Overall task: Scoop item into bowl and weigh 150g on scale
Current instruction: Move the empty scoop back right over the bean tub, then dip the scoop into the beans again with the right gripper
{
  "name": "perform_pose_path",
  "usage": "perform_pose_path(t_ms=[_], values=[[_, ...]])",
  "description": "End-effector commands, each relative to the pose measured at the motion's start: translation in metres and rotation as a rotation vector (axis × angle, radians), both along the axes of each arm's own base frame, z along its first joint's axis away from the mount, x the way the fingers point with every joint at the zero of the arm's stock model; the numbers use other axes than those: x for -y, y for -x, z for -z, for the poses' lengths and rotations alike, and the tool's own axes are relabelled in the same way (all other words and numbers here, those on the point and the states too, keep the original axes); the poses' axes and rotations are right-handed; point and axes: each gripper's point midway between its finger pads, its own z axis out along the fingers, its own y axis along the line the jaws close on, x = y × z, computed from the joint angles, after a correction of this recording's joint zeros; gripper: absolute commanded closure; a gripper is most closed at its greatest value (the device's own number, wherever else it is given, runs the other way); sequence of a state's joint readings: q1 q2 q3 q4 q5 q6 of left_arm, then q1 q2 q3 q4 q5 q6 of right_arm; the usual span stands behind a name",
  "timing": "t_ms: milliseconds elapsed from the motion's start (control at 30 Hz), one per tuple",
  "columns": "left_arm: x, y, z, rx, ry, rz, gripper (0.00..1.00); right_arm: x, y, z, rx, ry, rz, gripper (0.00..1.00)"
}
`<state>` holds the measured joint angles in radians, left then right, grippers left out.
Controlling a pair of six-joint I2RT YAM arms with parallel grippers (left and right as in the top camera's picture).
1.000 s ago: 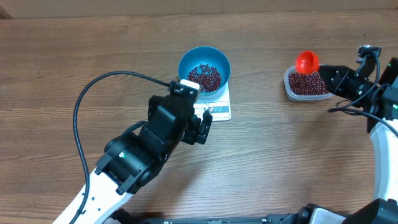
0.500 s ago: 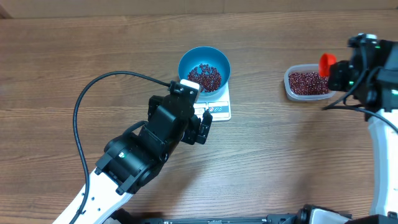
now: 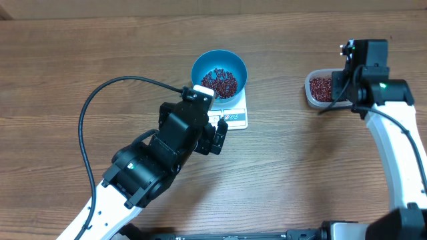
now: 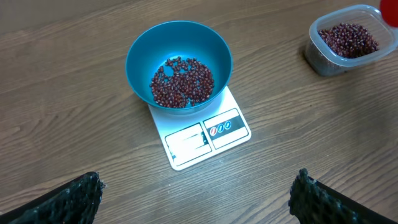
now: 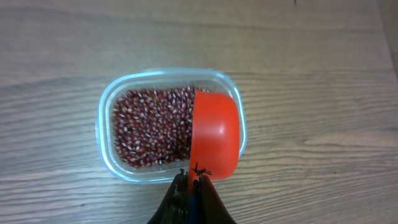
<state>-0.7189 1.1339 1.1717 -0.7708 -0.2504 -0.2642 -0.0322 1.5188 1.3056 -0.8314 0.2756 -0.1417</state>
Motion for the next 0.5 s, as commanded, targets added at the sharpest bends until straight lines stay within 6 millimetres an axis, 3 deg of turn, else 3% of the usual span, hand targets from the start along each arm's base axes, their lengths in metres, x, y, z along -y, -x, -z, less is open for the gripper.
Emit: perform_pose_path(t_ms=[0,467], values=[[0.000,-0.003,-0.005,0.002,0.022,-0.020,0.01,0.008,-0.008,0.005,-0.016,0.027,0.030,0.96],[0.000,-0.003,-0.005,0.002,0.022,-0.020,0.01,0.015,-0.019,0.053,-0.122,0.071,0.039,0.96]])
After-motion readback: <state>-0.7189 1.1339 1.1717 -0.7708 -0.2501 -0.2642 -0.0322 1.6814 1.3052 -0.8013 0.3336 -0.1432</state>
